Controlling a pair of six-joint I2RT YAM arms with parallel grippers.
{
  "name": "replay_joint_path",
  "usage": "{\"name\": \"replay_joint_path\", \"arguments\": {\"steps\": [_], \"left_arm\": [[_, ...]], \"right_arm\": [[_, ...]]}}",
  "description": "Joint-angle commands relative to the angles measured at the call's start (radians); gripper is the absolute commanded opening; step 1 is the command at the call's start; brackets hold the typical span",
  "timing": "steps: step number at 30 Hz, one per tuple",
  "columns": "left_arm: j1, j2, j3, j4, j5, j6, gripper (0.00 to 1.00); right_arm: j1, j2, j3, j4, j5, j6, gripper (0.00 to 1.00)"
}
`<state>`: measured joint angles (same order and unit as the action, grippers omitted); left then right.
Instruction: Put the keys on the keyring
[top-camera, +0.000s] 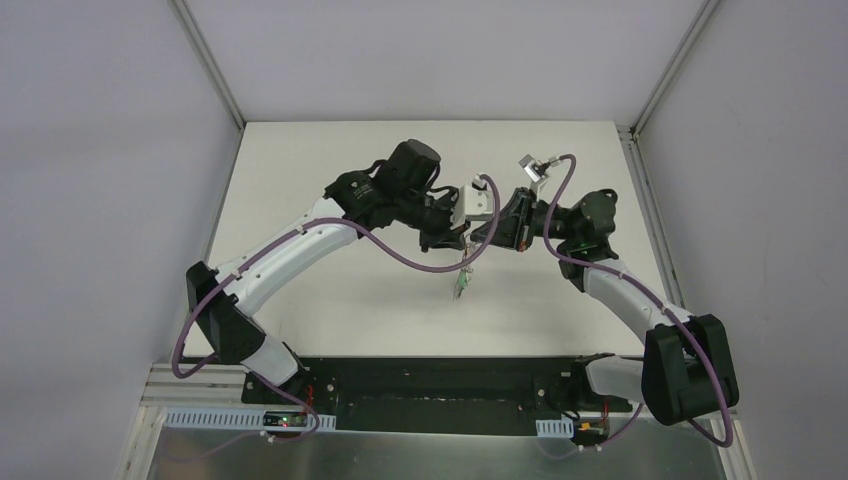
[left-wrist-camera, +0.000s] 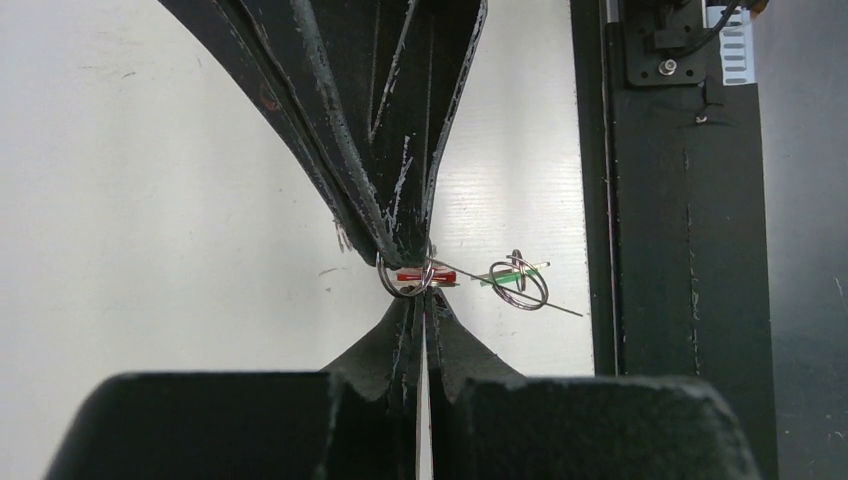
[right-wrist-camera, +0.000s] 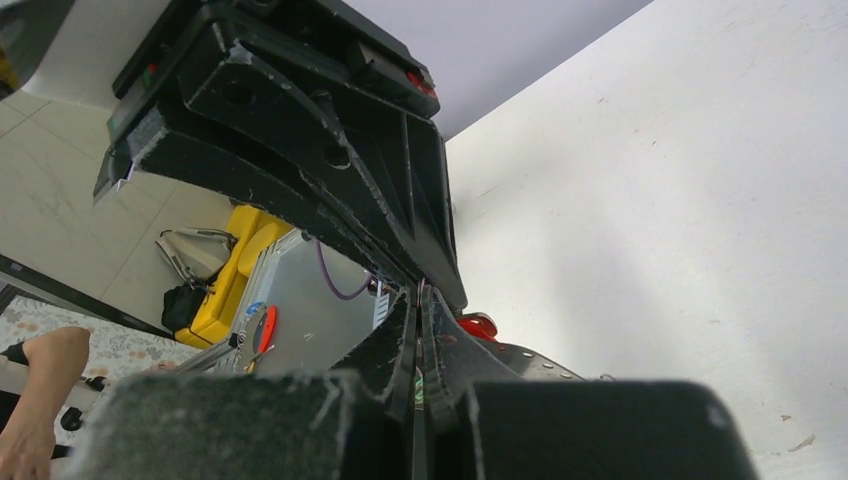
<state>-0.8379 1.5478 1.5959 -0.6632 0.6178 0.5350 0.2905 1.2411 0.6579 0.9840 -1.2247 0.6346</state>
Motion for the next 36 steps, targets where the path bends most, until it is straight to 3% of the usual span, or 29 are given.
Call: {"name": "replay_joint_path", "arguments": {"steps": [1, 9, 19, 26, 36], "left_arm": [[-0.028, -0.005, 0.010, -0.002, -0.066, -0.038, 0.00], [-0.071, 0.004, 0.024, -0.022, -0.174, -0.081, 0.01], [-0.061, -0.004, 0.050, -0.050, -0.211, -0.117, 0.32], [-0.014, -0.012, 0.049, -0.023, -0.132, -0.163, 0.41], [0.039, 0.064, 0.103, 0.006, 0.049, -0.300, 0.41]], "right_arm": [[-0.011, -0.011, 0.034, 0.007, 0.048, -0.025, 0.00], [-0.020, -0.014, 0.037, -0.049, 0.076, -0.057, 0.00], [-0.026, -0.028, 0.033, -0.041, 0.025, -0.085, 0.00], [-0.027, -0.025, 0.028, -0.011, -0.025, -0.086, 0.00], [-0.023, -0.017, 0.019, 0.045, -0.050, -0.055, 0.00]]}}
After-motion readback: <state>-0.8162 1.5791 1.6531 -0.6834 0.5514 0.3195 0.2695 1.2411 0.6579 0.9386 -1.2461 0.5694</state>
